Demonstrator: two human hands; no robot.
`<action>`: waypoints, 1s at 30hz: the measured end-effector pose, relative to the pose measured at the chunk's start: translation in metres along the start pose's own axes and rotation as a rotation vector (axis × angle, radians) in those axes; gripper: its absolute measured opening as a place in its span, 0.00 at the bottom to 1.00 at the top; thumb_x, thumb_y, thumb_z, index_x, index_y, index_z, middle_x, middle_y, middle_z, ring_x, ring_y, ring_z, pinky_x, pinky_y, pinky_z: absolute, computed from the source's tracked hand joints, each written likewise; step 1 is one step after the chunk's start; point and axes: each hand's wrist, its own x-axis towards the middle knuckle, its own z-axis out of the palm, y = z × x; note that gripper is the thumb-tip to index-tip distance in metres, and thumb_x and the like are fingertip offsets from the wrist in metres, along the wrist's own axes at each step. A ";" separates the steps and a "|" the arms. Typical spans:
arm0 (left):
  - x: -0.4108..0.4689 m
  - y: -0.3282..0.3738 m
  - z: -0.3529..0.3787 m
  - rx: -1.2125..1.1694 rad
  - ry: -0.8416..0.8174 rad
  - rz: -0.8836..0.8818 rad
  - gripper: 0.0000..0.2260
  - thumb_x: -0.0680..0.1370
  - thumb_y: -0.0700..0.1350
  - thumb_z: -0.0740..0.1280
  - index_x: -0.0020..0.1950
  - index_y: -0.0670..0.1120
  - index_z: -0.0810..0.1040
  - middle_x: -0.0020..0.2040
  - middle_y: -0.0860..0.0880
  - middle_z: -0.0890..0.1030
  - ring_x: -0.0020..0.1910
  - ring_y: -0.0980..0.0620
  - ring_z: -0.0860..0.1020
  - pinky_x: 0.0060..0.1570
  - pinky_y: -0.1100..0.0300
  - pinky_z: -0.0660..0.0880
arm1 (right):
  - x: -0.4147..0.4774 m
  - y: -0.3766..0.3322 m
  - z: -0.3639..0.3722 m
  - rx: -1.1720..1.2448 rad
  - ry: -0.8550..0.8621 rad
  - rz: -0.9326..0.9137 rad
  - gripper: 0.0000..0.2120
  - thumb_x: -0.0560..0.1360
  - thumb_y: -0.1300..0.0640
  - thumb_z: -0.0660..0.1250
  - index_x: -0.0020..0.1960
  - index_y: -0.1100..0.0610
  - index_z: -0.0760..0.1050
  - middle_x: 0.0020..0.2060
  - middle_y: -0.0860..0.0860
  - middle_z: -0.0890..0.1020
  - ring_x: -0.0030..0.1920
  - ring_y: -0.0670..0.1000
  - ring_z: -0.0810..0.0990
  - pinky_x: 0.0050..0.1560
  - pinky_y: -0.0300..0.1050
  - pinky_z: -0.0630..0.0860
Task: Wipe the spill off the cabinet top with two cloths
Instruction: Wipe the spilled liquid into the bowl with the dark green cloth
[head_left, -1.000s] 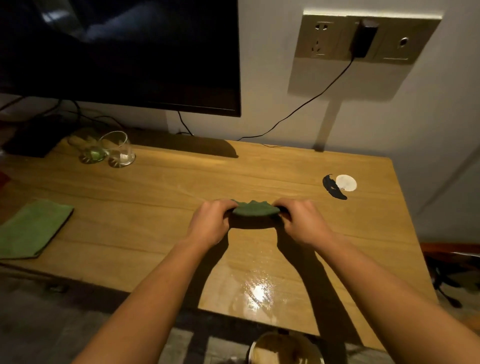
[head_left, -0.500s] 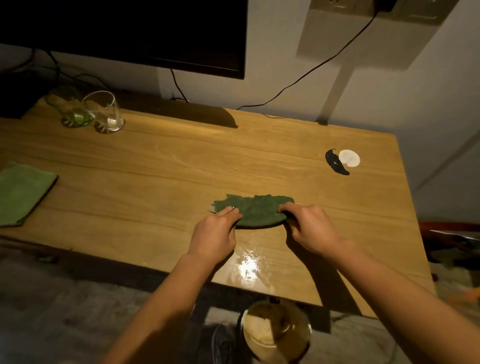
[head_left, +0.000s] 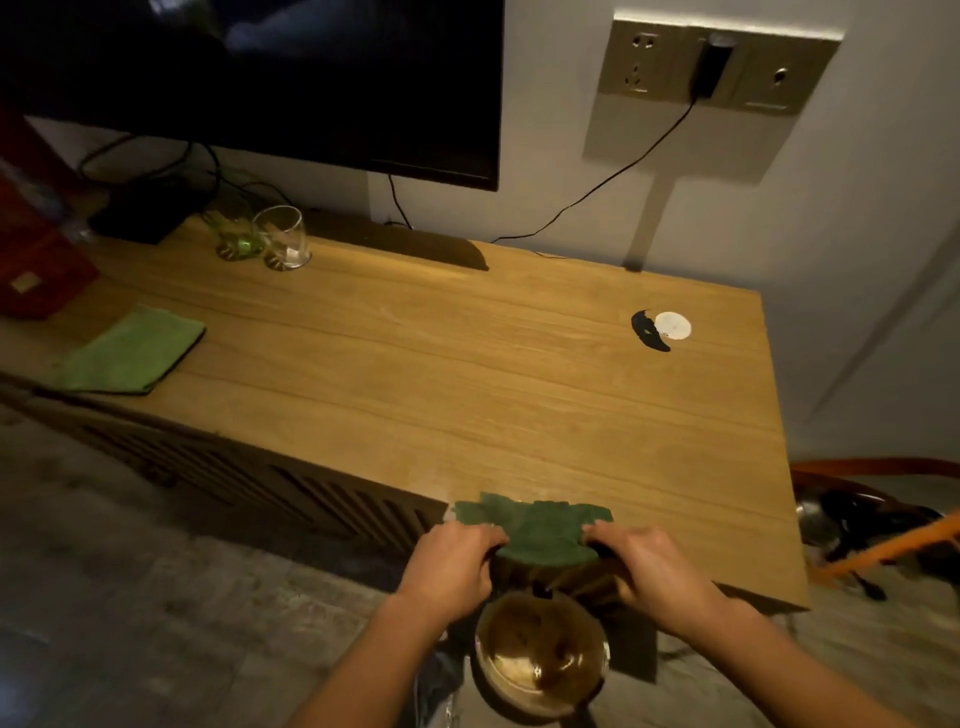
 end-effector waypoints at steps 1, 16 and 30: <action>-0.005 0.003 0.001 -0.005 -0.067 -0.026 0.19 0.78 0.44 0.63 0.68 0.56 0.76 0.63 0.48 0.80 0.62 0.45 0.76 0.61 0.50 0.75 | -0.003 -0.002 -0.002 0.007 -0.034 0.006 0.20 0.74 0.61 0.70 0.63 0.46 0.77 0.55 0.43 0.83 0.54 0.41 0.81 0.58 0.37 0.77; -0.001 -0.028 -0.074 -0.167 -0.202 -0.071 0.14 0.77 0.45 0.65 0.60 0.56 0.81 0.55 0.49 0.83 0.55 0.48 0.78 0.57 0.51 0.77 | 0.030 -0.042 -0.033 0.011 -0.168 0.023 0.11 0.77 0.54 0.64 0.57 0.47 0.79 0.50 0.44 0.85 0.53 0.45 0.80 0.52 0.37 0.72; 0.168 -0.215 -0.260 -0.099 0.380 -0.106 0.17 0.79 0.42 0.66 0.66 0.58 0.76 0.46 0.57 0.76 0.42 0.59 0.75 0.41 0.60 0.79 | 0.356 -0.132 -0.137 -0.037 0.140 -0.086 0.14 0.76 0.60 0.70 0.58 0.47 0.78 0.49 0.46 0.82 0.51 0.48 0.79 0.54 0.50 0.79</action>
